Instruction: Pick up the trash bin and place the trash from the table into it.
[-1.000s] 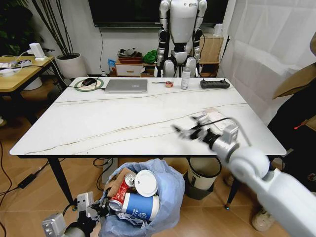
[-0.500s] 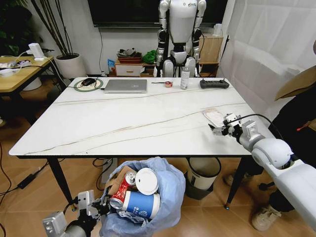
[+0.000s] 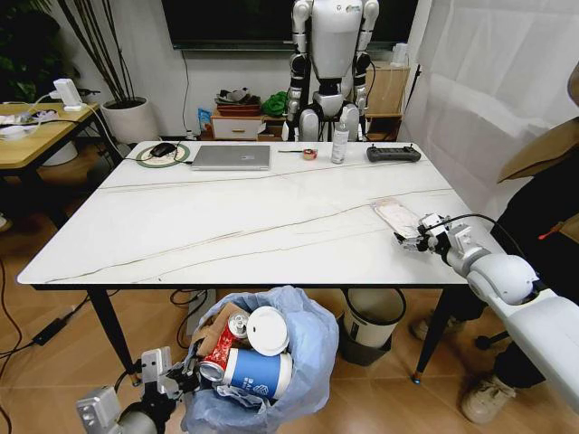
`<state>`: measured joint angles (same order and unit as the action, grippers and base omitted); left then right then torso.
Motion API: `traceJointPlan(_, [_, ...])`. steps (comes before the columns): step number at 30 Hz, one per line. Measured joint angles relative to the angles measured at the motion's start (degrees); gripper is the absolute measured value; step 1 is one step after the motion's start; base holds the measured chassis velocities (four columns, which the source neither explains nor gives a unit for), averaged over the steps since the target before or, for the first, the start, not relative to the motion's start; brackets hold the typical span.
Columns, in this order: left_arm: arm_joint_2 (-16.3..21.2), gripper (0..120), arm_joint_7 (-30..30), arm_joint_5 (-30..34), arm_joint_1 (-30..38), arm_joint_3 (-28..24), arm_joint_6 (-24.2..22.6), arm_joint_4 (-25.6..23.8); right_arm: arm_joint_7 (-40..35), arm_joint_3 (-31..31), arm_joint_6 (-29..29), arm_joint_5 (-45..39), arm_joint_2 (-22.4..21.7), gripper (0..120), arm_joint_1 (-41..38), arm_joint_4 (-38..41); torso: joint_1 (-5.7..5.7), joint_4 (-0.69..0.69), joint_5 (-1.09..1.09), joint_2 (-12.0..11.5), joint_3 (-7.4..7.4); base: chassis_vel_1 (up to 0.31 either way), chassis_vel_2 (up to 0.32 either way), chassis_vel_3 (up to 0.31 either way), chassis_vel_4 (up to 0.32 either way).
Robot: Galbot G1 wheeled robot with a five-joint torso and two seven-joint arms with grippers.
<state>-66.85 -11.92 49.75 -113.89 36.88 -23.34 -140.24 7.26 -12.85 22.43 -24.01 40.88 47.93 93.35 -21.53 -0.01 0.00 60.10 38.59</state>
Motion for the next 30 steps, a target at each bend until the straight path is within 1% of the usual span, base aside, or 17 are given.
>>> traceJointPlan(5, [0.00, 0, -0.01, 0.06, 0.04, -0.05, -0.02, 0.13, 0.00, -0.22, -0.03, -0.78, 0.10, 100, -0.21, -0.72, 0.00, 0.00, 0.00, 0.00, 0.00, 0.000, 0.000, 0.000, 0.000])
traceJointPlan(10, [-0.07, 0, -0.02, 0.06, -0.06, -0.01, -0.03, 0.13, 0.02, -0.16, -0.99, -0.06, 0.38, 100, -0.62, -3.28, 0.00, 0.00, 0.01, 0.00, 0.00, 0.000, 0.000, 0.000, 0.000])
traceJointPlan(30, [-0.57, 0, -0.03, -0.34, -0.18, -0.32, -0.06, 0.06, -0.52, 0.16, -1.58, -0.76, 1.36, 100, -2.46, -5.17, 0.00, 0.00, 0.00, 0.00, 0.00, 0.000, 0.000, 0.000, 0.000])
